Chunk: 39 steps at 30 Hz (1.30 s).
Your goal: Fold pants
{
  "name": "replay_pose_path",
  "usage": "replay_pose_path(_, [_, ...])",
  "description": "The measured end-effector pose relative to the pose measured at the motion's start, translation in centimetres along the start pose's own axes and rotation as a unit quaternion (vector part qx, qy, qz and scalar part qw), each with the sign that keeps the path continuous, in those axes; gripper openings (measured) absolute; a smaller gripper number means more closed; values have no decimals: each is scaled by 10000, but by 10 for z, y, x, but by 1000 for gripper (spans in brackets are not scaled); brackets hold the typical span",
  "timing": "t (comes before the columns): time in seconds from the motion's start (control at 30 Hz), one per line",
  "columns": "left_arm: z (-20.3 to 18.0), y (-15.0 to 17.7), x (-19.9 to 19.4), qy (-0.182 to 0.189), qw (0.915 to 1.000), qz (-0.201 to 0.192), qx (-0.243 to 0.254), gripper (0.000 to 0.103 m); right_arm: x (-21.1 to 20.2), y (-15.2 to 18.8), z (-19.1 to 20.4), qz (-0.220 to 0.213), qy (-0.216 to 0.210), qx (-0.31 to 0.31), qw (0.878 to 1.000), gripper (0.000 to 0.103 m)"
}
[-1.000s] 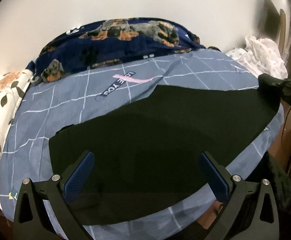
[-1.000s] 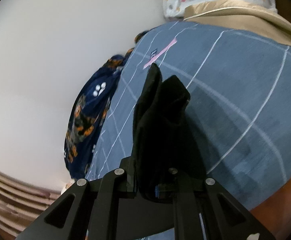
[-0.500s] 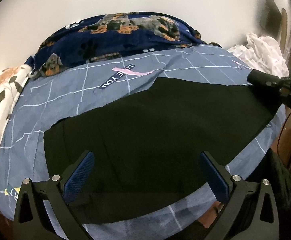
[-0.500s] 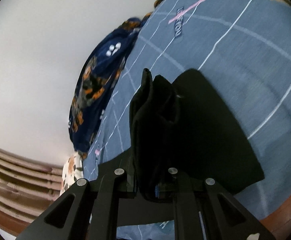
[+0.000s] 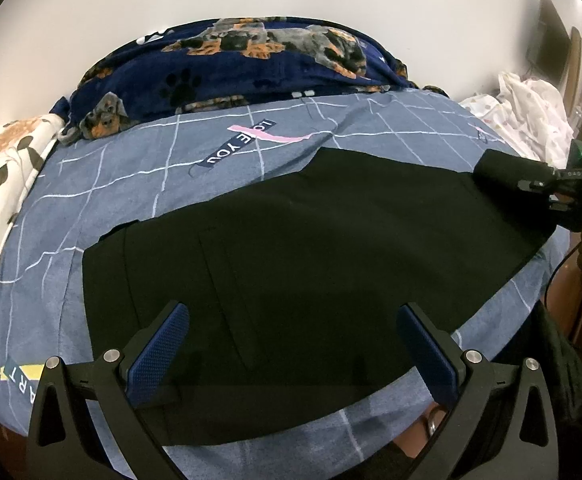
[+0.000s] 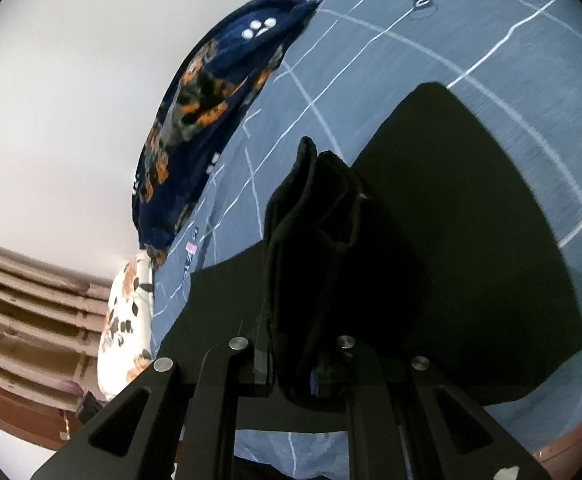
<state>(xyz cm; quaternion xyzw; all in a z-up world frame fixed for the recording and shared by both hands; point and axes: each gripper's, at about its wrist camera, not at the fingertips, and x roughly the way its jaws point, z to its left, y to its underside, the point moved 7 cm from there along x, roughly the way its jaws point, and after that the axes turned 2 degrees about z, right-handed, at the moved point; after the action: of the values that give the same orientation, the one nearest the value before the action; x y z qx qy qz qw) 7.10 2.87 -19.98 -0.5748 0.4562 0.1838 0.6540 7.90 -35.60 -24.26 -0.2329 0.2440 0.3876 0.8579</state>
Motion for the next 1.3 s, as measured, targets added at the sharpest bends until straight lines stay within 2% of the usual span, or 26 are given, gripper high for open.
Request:
replay_pose_path(0.37, [2,1,3,34,10000,50,-40,103,20,17,17,236,15,-242,9994,12])
replay_pose_path(0.73, [2,2,5,33,10000,70,-61,103,41,33,35,434,207,-681,9965,12])
replay_pose_path(1.3, [1,5,13,-8,9999,120,-42,103,54,44,48,568,266,-940,9936,13])
